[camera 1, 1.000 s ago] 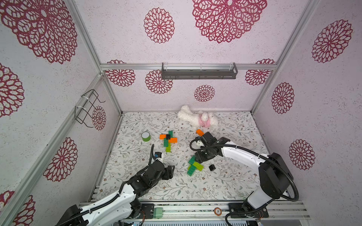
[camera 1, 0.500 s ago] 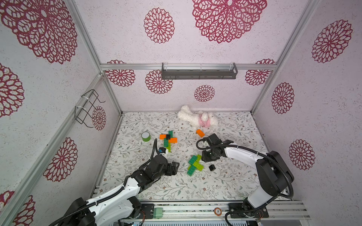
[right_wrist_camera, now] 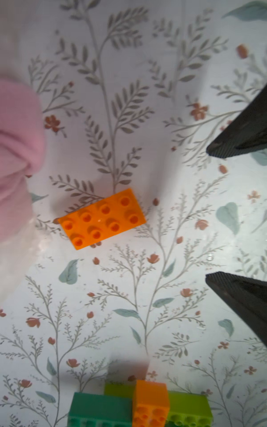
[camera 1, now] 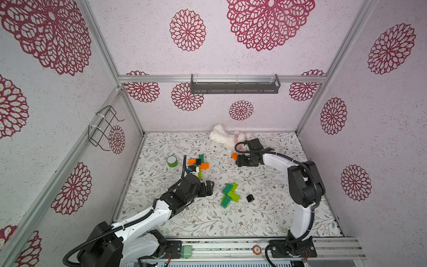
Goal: Assemble a small pinwheel with lego
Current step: Move the lego brick at the center of the board.
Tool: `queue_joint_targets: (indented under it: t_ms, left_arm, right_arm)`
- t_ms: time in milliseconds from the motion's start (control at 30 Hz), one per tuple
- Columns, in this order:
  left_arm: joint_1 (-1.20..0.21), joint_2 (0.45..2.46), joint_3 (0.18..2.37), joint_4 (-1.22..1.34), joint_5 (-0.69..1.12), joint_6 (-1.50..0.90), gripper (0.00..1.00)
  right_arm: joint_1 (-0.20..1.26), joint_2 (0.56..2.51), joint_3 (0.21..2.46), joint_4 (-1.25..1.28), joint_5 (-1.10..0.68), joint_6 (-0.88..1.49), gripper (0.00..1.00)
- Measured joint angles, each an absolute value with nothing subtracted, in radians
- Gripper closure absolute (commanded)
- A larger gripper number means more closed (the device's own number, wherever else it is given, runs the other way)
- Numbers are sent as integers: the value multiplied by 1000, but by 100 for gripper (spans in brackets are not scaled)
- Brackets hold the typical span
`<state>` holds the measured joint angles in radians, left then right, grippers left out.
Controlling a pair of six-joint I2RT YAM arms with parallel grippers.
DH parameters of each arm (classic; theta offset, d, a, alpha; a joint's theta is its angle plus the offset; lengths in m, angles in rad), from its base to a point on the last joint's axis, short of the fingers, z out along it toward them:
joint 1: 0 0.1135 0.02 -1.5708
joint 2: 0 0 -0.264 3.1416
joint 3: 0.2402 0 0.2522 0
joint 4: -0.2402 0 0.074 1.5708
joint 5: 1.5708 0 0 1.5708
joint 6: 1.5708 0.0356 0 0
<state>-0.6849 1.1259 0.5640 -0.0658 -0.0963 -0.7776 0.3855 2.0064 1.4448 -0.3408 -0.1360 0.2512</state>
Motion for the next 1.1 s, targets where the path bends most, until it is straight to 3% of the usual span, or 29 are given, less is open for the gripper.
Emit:
queue_joint_targets:
  t_ms: [267, 533, 667, 900, 1100]
  left_arm:
    - [-667, 1126, 626, -88, -96, -787, 3]
    - [-660, 1118, 624, -124, -101, -790, 0]
    - [-658, 1118, 624, -142, -101, -786, 0]
    - [-658, 1118, 624, -142, -101, -779, 1]
    - [-658, 1121, 624, -141, -104, -778, 2]
  right_arm:
    - [378, 2186, 1620, -350, -192, 194, 20]
    - [387, 2199, 1627, -335, -222, 182, 23]
    - [391, 2199, 1625, -329, -176, 202, 34]
    - [405, 2199, 1607, -310, -72, 233, 61]
    - [424, 2163, 1541, -261, -28, 237, 74]
